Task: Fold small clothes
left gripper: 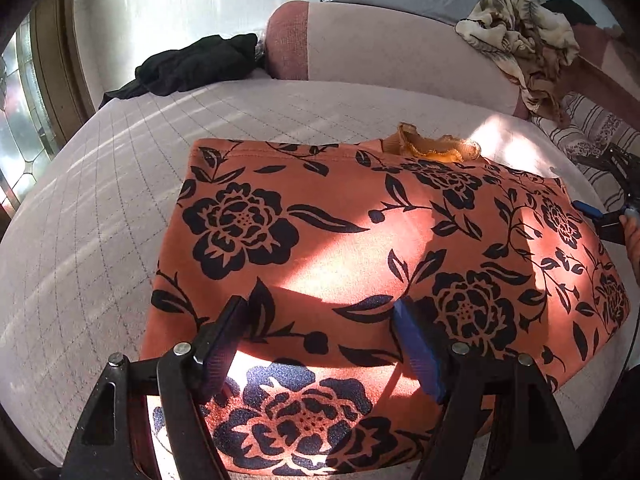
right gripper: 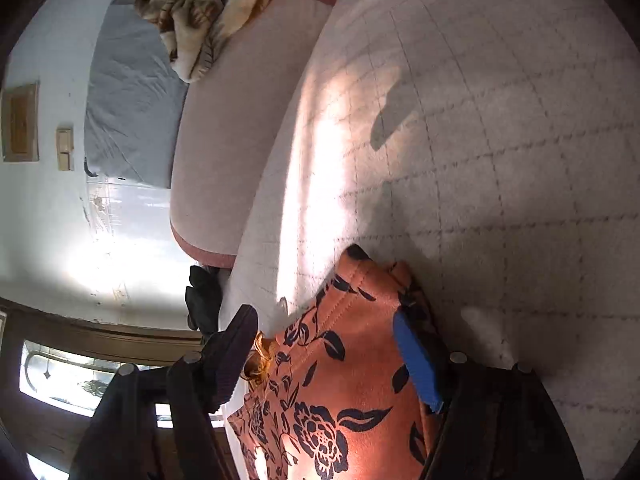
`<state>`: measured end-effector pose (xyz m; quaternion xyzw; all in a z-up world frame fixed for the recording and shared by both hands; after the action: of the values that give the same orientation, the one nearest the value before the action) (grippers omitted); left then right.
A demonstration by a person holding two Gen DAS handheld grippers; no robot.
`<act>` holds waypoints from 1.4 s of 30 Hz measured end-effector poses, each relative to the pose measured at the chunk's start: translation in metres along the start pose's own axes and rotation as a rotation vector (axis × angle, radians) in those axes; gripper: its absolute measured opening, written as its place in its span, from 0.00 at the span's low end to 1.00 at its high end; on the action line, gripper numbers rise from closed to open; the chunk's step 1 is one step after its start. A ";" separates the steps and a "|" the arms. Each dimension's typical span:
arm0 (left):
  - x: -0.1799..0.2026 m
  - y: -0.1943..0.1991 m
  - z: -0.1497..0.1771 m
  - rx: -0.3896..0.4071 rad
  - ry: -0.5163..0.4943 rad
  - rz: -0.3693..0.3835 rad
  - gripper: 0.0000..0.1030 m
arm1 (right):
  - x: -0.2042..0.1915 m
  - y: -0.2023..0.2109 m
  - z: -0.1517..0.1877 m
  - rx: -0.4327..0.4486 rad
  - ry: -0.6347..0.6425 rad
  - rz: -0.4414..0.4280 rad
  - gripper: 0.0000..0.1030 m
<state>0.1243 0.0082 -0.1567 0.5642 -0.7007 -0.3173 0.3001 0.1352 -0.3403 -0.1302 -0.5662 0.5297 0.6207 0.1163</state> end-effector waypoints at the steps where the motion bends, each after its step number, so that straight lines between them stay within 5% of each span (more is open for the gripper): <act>1: -0.002 0.001 -0.001 -0.001 0.014 0.005 0.74 | -0.007 0.006 0.002 0.021 0.047 0.026 0.75; 5: -0.006 0.001 -0.002 0.007 0.051 0.025 0.74 | -0.035 0.012 0.031 -0.076 0.116 -0.102 0.78; 8: -0.007 0.002 0.000 -0.003 0.037 0.000 0.74 | -0.007 -0.004 0.036 -0.103 0.147 0.098 0.74; 10: -0.010 0.014 0.000 0.013 0.047 0.010 0.74 | -0.009 0.012 0.041 -0.040 0.101 0.097 0.72; 12: -0.017 0.028 0.000 0.055 0.072 0.007 0.74 | -0.038 0.037 0.056 0.019 0.232 0.121 0.73; 15: -0.024 0.035 0.002 0.064 0.105 0.020 0.74 | -0.065 0.068 0.112 -0.003 0.271 0.016 0.76; 18: -0.031 0.036 0.006 0.064 0.151 0.041 0.74 | -0.050 0.087 0.178 -0.038 0.188 -0.019 0.77; 21: -0.036 0.027 0.012 0.045 0.174 0.047 0.74 | 0.003 0.087 0.216 -0.053 0.052 0.063 0.77; 22: -0.036 0.024 0.014 0.036 0.173 0.042 0.74 | 0.023 0.087 0.218 -0.041 -0.011 0.092 0.76; 24: -0.036 0.025 0.018 0.037 0.167 0.042 0.74 | 0.040 0.092 0.211 -0.004 -0.136 0.019 0.76; 28: -0.031 0.037 0.014 0.073 0.184 0.067 0.74 | 0.037 0.096 0.183 0.072 -0.172 0.005 0.77; 30: -0.026 0.041 0.011 0.090 0.168 0.068 0.74 | 0.042 0.091 0.172 0.085 -0.212 0.002 0.69; 33: -0.019 0.035 0.012 0.073 0.132 0.068 0.74 | 0.048 0.077 0.164 0.051 -0.197 0.056 0.10; 39: -0.014 0.027 0.008 0.078 0.132 0.075 0.75 | 0.006 0.109 0.157 0.148 0.095 0.194 0.08; 41: -0.013 0.010 0.013 0.019 0.117 0.061 0.75 | 0.035 0.088 0.161 0.020 0.063 0.293 0.15; 42: -0.013 0.003 0.016 0.002 0.097 0.040 0.75 | 0.046 0.088 0.164 -0.013 0.010 0.250 0.15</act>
<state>0.1121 0.0232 -0.1649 0.5650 -0.6970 -0.2827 0.3393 -0.0403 -0.2677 -0.1550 -0.4996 0.5928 0.6308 0.0316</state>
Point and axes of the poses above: each gripper's, at about its wrist camera, not at the fingertips, and y roughly against the way its jaws point, x to its right, z to its underside, the point moved 7 cm from there along -y, roughly the way its jaws point, and after that the axes turned 2 degrees about z, right-handed, at the moved point
